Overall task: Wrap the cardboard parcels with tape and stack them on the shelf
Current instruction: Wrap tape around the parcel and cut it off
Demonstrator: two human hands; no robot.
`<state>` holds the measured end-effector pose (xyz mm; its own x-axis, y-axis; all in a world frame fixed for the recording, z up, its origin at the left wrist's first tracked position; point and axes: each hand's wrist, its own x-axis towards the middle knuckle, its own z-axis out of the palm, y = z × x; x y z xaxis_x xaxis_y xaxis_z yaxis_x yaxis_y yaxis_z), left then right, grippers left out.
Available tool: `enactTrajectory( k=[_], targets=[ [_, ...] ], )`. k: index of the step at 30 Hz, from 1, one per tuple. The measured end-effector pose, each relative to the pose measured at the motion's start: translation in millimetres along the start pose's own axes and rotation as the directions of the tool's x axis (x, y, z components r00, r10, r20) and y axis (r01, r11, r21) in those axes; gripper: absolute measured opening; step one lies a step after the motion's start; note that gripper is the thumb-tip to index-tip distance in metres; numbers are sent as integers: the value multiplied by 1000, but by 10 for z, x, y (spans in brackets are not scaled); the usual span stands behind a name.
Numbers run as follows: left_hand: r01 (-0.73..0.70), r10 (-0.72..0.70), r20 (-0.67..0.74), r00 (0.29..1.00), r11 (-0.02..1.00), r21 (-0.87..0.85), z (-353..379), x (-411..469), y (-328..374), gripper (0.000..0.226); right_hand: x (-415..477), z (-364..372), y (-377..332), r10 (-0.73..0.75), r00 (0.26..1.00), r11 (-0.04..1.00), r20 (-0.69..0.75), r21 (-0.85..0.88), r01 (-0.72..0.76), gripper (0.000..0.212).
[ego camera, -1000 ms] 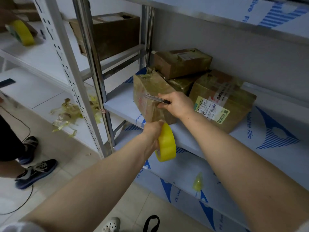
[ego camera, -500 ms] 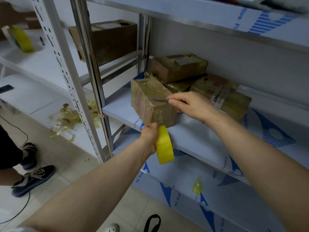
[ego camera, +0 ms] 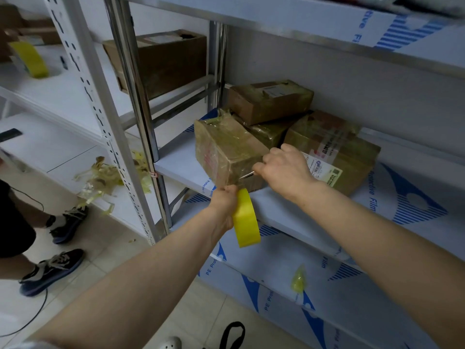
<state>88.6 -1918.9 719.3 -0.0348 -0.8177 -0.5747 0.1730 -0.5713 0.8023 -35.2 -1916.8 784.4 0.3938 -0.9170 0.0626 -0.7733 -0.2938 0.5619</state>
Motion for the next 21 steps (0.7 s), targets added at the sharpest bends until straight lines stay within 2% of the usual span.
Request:
enactTrajectory(
  k=[2, 5, 10, 13, 16, 18, 19, 21],
  targets=[
    [13, -14, -12, 1000, 999, -41, 1, 13, 27, 27, -12, -4, -43, 29, 994, 988, -104, -145, -44, 13],
    [74, -74, 7, 997, 983, -170, 22, 5, 95, 31, -11, 77, -45, 37, 979, 994, -199, -96, -57, 18],
    [90, -88, 22, 996, 983, -158, -9, 30, 117, 39, 0, 72, -43, 14, 958, 989, -285, -140, -57, 19],
    [75, -72, 28, 997, 989, -124, -16, 37, 121, 38, 8, 78, -48, -49, 950, 975, -308, -221, -21, 15],
    [88, -82, 64, 995, 991, -96, -22, 44, 129, 40, -38, 202, -43, -29, 978, 979, -205, -204, -13, 15],
    [106, -100, 79, 992, 992, -73, -35, 42, 134, 41, -127, 337, 11, 63, 995, 996, -79, -58, -68, 14],
    [107, -103, 76, 992, 992, -60, -40, 46, 131, 40, -170, 432, 47, 126, 990, 989, 66, 72, -130, 16],
    [118, -115, 77, 990, 992, -41, -52, 43, 124, 38, -289, 639, 135, 231, 911, 889, 343, 307, -341, 25]
  ],
)
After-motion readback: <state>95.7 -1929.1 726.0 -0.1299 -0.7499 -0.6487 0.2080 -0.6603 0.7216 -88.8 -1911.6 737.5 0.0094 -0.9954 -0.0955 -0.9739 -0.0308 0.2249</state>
